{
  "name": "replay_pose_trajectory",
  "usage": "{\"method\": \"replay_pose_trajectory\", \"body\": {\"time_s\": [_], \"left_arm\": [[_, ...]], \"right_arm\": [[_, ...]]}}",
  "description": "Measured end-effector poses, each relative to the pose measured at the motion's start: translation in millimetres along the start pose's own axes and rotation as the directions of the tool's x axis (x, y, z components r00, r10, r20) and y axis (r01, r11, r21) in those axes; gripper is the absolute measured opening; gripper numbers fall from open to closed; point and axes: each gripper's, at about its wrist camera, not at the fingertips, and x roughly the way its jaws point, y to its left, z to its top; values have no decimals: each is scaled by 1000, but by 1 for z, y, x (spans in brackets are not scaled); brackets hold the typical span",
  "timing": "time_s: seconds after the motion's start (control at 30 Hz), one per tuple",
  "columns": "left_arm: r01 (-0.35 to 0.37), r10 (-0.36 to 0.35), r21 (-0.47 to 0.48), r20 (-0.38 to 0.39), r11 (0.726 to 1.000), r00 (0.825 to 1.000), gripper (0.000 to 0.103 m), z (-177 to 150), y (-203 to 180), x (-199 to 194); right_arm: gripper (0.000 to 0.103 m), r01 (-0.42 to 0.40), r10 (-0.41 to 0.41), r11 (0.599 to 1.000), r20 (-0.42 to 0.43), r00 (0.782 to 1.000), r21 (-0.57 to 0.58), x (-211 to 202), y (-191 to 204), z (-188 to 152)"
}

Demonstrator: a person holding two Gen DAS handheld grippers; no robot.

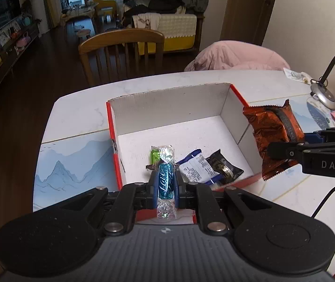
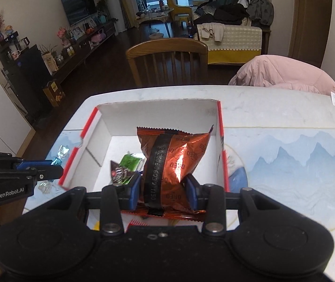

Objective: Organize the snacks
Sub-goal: 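Lift both snacks and carry them over the red box, then open both grippers to drop the candy and copper packet into the box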

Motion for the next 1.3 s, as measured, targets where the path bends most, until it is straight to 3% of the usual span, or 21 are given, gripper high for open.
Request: {"method": "replay_pose_trajectory", "body": {"time_s": [0.37,0.77,1.3], "left_arm": [[-45,45,3,-91,999,995,12,30,-2,54],[-96,98,17,-211,995,973,12,37,-4,115],[-119,128,50,-253,992,959,12,31,-11,139]], "right_arm": [[39,1,-4,999,-67,998,-46,50,-15,24],[39,-31,16,997,-189,982,-74,107,-23,28],[39,-63,27,989,-258,966,-131,137,-12,22]]}}
